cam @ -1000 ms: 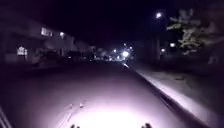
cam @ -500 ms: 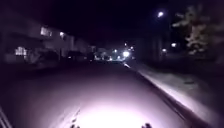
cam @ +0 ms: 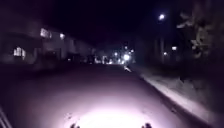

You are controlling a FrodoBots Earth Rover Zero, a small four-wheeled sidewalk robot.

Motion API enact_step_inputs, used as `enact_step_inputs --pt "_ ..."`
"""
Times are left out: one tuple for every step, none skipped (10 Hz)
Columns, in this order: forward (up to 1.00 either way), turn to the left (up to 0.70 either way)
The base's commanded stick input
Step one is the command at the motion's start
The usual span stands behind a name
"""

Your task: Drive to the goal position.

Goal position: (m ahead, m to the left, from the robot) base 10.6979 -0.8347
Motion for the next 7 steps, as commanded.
enact_step_inputs --pt "0.7 0.0" --pt "0.7 0.0" --pt "0.7 0.0" --pt "0.7 0.0" --pt "0.7 0.0" --pt "0.7 0.0" --pt "0.7 -0.08"
